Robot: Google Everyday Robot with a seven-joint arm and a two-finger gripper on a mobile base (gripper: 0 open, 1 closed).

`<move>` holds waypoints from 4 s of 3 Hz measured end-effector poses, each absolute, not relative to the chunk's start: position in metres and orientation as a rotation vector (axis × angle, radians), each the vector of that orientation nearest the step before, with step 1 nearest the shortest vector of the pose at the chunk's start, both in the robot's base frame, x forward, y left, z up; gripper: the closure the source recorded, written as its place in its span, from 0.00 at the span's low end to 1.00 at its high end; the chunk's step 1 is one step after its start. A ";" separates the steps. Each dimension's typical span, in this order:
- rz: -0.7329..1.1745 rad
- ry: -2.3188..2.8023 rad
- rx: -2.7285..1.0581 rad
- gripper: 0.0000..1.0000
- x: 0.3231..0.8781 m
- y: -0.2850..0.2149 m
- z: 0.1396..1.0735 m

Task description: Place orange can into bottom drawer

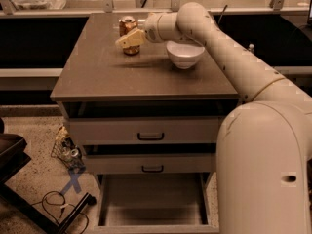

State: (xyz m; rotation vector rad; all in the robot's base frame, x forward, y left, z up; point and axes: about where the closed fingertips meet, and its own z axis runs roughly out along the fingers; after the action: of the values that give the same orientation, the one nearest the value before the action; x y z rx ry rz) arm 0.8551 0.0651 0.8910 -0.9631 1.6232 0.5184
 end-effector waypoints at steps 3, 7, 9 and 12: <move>0.542 1.616 -0.933 0.72 0.862 0.076 0.890; 0.483 1.528 -1.000 1.00 0.848 0.075 0.964; 0.367 1.374 -0.920 1.00 0.751 0.010 1.078; 0.503 1.538 -1.072 1.00 0.576 -0.065 0.920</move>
Offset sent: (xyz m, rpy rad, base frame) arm 0.0104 0.0042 0.0044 0.0570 0.0017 -0.0172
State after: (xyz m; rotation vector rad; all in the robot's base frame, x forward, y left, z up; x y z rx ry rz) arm 0.5757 -0.0648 0.9197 -1.0725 1.5383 0.5028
